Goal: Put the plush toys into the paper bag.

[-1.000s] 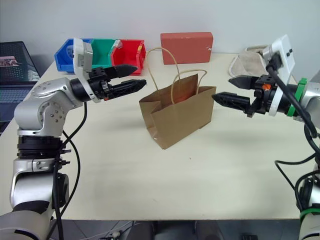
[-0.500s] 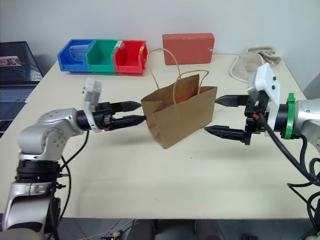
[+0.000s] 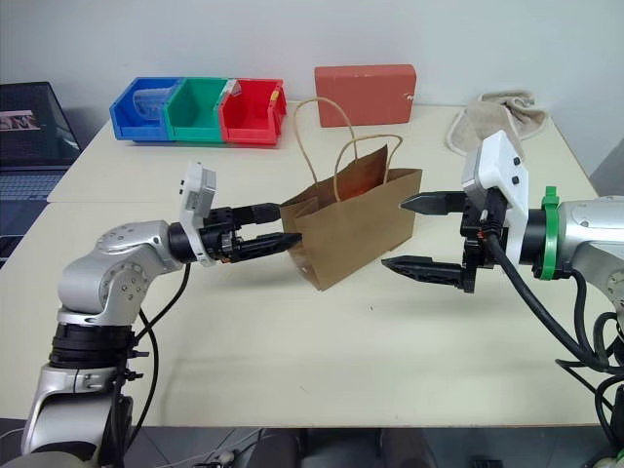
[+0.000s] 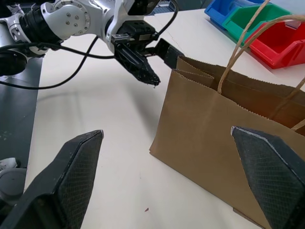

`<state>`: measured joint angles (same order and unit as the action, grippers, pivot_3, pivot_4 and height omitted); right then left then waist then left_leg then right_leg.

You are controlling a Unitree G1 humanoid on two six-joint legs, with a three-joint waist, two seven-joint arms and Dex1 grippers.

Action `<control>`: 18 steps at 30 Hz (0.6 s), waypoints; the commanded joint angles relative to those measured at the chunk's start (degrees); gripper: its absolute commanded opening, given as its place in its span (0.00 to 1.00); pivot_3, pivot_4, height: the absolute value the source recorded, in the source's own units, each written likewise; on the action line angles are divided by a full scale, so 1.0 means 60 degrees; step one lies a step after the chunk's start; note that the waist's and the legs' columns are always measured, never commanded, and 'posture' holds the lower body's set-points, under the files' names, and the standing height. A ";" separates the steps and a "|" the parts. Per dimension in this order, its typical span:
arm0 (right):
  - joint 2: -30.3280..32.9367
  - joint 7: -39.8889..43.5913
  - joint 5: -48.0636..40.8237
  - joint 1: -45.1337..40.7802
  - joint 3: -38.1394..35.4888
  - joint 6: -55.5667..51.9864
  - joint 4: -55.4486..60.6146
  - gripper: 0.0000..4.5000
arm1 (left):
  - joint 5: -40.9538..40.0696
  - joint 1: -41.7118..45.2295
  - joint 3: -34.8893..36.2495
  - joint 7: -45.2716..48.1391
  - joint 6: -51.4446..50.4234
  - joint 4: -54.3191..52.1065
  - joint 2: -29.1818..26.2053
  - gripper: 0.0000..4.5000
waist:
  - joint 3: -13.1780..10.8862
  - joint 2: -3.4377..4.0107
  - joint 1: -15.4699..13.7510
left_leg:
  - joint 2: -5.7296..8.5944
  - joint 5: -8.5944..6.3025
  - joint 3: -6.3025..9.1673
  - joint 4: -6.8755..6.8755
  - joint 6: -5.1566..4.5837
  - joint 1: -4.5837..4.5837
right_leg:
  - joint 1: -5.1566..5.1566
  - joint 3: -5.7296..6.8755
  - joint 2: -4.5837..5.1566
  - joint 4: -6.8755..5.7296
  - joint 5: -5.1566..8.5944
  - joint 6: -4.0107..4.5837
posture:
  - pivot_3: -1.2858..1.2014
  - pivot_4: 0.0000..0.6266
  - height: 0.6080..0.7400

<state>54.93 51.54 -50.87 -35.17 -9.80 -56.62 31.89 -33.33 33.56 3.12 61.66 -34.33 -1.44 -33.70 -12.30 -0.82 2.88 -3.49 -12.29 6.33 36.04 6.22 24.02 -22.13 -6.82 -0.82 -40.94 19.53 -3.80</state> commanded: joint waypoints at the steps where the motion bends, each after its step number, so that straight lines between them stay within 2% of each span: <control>1: 0.0058 -0.0082 -0.0172 -0.0202 -0.0144 0.0190 0.0245 1.00 | 0.0015 -0.0140 -0.0110 -0.0178 0.0107 -0.0647 0.0047 0.82 | 0.0001 -0.0001 -0.0003 | 0.0001 0.0000 0.0000 0.0000 0.0000 0.0000 | 0.0000 -0.0002 0.0000 0.0000 0.0000 0.0000 | 0.52 0.24 1.00; 7: 0.0014 -0.0235 -0.0008 -0.0184 0.0037 0.0368 0.0524 1.00 | 0.0855 -0.0150 -0.0452 -0.1192 0.0938 -0.0445 0.0787 0.82 | 0.0002 -0.0003 -0.0030 | 0.0001 0.0000 -0.0001 0.0004 0.0000 -0.0001 | 0.0003 -0.0001 0.0001 -0.0001 0.0000 0.0000 | 0.52 0.24 1.00; 13: 0.0121 -0.0302 0.0207 0.0018 0.0246 0.0564 0.0668 1.00 | 0.1383 -0.0024 -0.0558 -0.1536 0.1860 0.0161 0.1349 0.82 | 0.0002 -0.0003 -0.0087 | 0.0002 0.0000 -0.0001 0.0003 0.0000 -0.0006 | 0.0005 -0.0002 0.0000 -0.0001 -0.0001 0.0000 | 0.52 0.24 1.00; 16: -0.0007 -0.0442 0.0124 -0.0005 0.0182 0.0649 0.0687 1.00 | 0.1638 -0.0021 -0.0610 -0.1552 0.2292 0.0477 0.1456 0.69 | 0.0002 -0.0003 -0.0088 | 0.0002 0.0000 -0.0001 0.0002 0.0000 -0.0006 | 0.0005 -0.0003 0.0000 0.0000 -0.0001 0.0000 | 0.52 0.24 1.00; 18: -0.0106 -0.0579 -0.0016 -0.0033 0.0121 0.0647 0.0719 1.00 | 0.1553 -0.0033 -0.0596 -0.1455 0.2330 0.0551 0.1501 0.55 | 0.0002 -0.0003 -0.0088 | 0.0002 0.0000 -0.0002 0.0002 0.0000 -0.0006 | 0.0005 -0.0003 0.0000 -0.0001 -0.0001 0.0000 | 0.52 0.24 1.00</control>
<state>54.53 48.77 -50.34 -34.73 -7.68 -53.91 34.39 -23.71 32.50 -0.70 52.31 -21.72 2.77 -24.94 -12.29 -0.84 2.35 -3.48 -12.29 6.33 36.05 6.22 23.98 -22.10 -6.84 -0.82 -40.95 19.53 -3.80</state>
